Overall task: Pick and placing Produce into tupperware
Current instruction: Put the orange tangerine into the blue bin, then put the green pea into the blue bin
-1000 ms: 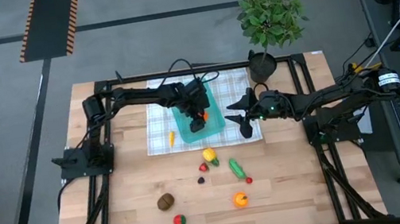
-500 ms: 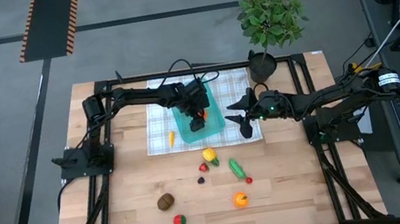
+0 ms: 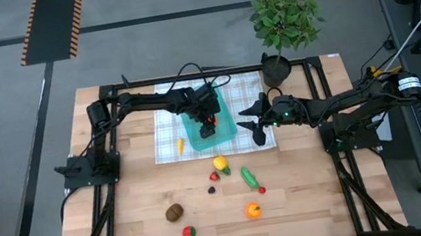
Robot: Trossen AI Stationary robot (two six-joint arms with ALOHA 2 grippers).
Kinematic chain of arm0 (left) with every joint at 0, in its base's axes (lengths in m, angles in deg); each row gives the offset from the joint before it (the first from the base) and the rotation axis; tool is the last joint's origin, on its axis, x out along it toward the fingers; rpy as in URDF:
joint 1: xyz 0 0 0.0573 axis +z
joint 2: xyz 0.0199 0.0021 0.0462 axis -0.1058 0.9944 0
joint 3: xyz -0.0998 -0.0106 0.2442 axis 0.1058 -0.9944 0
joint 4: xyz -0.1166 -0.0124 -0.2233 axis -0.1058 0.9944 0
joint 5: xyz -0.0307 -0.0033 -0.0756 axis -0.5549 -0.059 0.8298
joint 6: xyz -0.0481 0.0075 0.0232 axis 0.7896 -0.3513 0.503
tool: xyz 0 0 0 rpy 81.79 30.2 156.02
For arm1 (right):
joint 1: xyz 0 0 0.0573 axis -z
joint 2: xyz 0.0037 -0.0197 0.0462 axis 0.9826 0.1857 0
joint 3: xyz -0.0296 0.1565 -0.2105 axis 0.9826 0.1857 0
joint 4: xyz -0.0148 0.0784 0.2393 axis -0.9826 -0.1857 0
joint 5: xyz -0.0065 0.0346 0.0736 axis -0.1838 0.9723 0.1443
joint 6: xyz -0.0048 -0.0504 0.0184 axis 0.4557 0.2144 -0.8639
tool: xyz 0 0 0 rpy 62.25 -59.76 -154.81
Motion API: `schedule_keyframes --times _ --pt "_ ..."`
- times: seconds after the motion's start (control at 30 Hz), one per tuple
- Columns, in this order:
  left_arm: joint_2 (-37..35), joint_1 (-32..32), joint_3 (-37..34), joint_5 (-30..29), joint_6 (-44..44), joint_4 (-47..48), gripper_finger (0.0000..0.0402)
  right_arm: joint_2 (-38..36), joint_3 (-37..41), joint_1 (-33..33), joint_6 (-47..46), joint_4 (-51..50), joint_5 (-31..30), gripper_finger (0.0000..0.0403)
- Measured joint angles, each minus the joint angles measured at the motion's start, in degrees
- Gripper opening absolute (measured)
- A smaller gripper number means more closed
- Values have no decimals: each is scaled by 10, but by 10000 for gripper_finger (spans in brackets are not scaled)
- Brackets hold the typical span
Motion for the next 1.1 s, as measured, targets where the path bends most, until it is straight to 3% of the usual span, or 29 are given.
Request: schedule_keyframes --times 0.4,0.83,1.1 --pt "-132 -13 -19 16 -13 -3 265 -1 0 0 -14 13 0 195" --pt "-359 -70 -249 5 59 -135 266 -18 0 -1 0 25 45 195" --pt "-530 -122 -383 -46 80 -197 266 -26 0 -3 17 35 51 195"
